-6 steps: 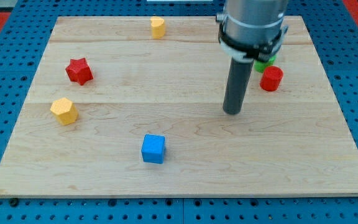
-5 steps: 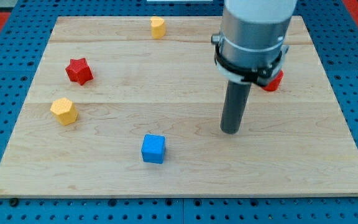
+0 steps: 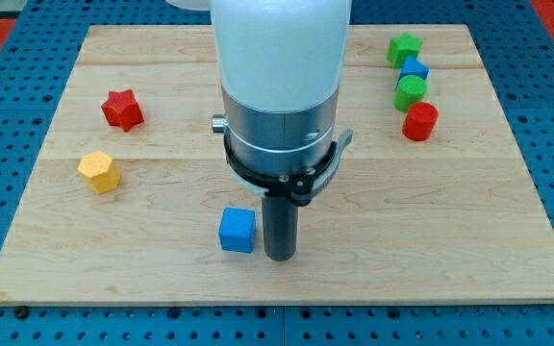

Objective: Slide the blue cube slightly up

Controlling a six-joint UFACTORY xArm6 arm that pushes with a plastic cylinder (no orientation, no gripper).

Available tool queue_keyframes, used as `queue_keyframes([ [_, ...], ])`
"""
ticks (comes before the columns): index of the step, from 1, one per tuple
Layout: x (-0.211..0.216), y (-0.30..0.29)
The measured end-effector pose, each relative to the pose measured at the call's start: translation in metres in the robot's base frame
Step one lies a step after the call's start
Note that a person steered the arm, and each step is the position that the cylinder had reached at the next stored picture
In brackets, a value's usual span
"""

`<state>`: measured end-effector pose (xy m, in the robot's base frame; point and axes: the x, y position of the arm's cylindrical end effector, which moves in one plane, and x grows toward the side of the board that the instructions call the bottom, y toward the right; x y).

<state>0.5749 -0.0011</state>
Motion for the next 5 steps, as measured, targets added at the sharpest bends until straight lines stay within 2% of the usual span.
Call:
queue_keyframes([
  [1,0.011,-0.030],
  [2,0.000,-0.083],
  [3,-0.006,-0.049],
  [5,-0.035,-0.022],
])
